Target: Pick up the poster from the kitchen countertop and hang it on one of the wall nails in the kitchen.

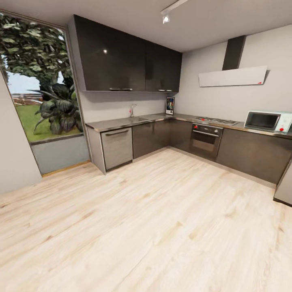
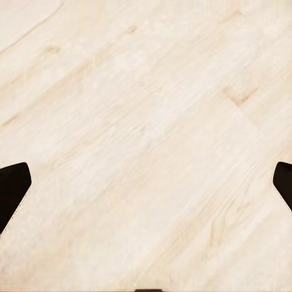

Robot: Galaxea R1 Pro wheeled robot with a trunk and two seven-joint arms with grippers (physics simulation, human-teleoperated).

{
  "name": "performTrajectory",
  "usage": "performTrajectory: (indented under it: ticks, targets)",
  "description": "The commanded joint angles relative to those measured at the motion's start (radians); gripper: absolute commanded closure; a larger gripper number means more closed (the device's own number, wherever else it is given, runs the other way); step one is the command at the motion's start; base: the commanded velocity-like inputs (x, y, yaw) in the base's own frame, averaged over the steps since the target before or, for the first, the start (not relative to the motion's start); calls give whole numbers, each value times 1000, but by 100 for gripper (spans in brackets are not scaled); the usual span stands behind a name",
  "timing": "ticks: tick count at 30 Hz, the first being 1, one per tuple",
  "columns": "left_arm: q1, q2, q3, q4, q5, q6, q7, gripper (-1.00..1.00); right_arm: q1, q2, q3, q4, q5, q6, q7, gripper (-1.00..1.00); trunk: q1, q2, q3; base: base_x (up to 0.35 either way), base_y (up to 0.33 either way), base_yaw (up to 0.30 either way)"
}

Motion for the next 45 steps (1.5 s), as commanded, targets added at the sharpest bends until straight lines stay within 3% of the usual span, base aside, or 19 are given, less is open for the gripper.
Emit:
performTrajectory:
  ticks: [1, 45]
  targets:
    - [0, 0, 1, -1, -3, 0, -1, -100, 0, 0, 0, 1, -1, -3, 0, -100, 1, 0, -1, 336, 0, -1]
    - [0, 0, 2, -1, -3, 0, 1, -100, 0, -2, 2, 42, -1, -4, 0, -100, 1, 0, -1, 336, -16, 0]
